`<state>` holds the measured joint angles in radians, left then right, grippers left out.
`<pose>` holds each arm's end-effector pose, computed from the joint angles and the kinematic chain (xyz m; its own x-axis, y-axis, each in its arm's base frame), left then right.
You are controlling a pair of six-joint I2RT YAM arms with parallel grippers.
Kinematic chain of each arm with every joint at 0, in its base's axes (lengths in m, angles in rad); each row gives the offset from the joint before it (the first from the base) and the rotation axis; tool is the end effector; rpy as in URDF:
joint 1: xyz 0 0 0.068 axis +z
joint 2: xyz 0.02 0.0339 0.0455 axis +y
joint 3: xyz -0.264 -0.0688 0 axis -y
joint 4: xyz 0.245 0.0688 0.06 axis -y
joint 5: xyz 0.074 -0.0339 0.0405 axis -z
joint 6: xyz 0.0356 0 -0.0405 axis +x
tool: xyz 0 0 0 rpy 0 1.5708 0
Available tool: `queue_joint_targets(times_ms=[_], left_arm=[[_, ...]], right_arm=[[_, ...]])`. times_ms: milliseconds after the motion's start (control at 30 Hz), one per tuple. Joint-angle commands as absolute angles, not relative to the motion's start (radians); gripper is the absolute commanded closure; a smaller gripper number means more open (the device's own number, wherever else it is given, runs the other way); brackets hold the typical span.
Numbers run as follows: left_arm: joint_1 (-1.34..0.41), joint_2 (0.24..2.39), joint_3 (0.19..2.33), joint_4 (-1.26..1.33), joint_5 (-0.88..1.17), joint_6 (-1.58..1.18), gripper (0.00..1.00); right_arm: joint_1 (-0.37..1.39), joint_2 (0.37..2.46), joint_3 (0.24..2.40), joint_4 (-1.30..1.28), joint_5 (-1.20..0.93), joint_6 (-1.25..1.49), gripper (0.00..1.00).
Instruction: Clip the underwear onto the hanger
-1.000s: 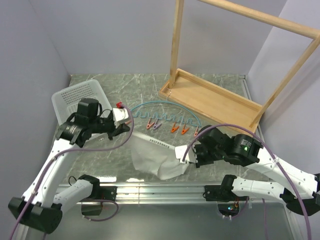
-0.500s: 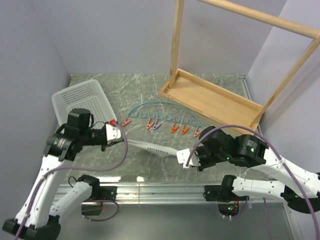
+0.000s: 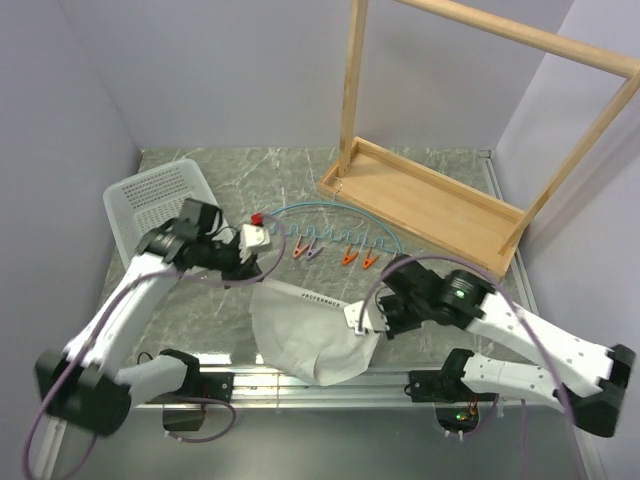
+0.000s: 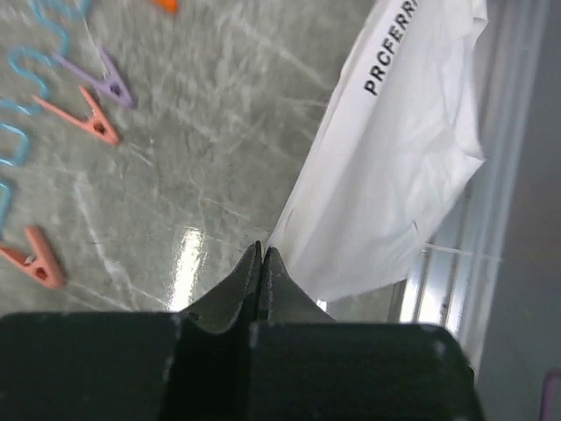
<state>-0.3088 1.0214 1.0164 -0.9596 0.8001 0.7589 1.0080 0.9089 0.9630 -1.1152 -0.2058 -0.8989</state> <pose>0.1673 -0.0802 0.3162 -0.1544 0.5524 -0.8191 0.9749 0.2196 -0.0358 0.0751 0.1326 0.2999 0.3997 -0.8023 -0.4433 -0.9130 -0.3052 -0.2708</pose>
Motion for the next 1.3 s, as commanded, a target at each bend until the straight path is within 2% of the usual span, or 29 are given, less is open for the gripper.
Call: queue_joint_targets(times_ms=[0,133,267,400,567,667,700,767,833,867,967,1100,1267], left_arm=[[-0.316,1.198,0.997,-0.793,0.723,0.644,1.00],[-0.322,1.344,0.960,-0.654,0.696,0.581,1.00],[-0.327,1.459,0.939,-0.502,0.663,0.523,1.00],[-0.327,1.590,0.962,-0.465,0.643,0.466,1.00],[-0.325,1.586,0.911,-0.417,0.638,0.456,1.00],[-0.325,1.560,0.890,-0.396,0.641,0.453,1.00],[-0.325,1.557,0.887,-0.391,0.644,0.445,1.00],[-0.325,1.543,0.885,-0.377,0.650,0.440,1.00],[-0.325,1.536,0.885,-0.368,0.655,0.437,0.99],[-0.325,1.531,0.884,-0.364,0.655,0.436,0.99],[-0.325,1.528,0.885,-0.362,0.661,0.445,1.00],[-0.325,1.517,0.877,-0.354,0.687,0.456,0.99],[-0.325,1.502,0.864,-0.345,0.712,0.449,0.99]], right_arm=[[0.869,1.004,0.890,-0.941,-0.218,-1.034,1.00],[0.730,1.159,0.850,-0.801,-0.229,-1.072,1.00],[0.687,1.276,0.854,-0.694,-0.230,-1.095,1.00],[0.649,1.383,0.879,-0.638,-0.213,-1.100,1.00],[0.608,1.473,0.936,-0.623,-0.219,-1.083,1.00],[0.606,1.480,0.943,-0.618,-0.219,-1.060,0.87],[0.607,1.474,0.945,-0.615,-0.219,-1.049,0.75],[0.601,1.459,0.946,-0.604,-0.219,-1.014,0.61],[0.588,1.430,0.956,-0.600,-0.225,-0.991,0.51],[0.580,1.419,0.962,-0.603,-0.229,-0.974,0.39],[0.552,1.384,1.005,-0.629,-0.273,-0.931,0.36],[0.526,1.336,1.075,-0.608,-0.512,-0.796,0.36],[0.544,1.365,1.061,-0.341,-0.681,-0.522,0.36]])
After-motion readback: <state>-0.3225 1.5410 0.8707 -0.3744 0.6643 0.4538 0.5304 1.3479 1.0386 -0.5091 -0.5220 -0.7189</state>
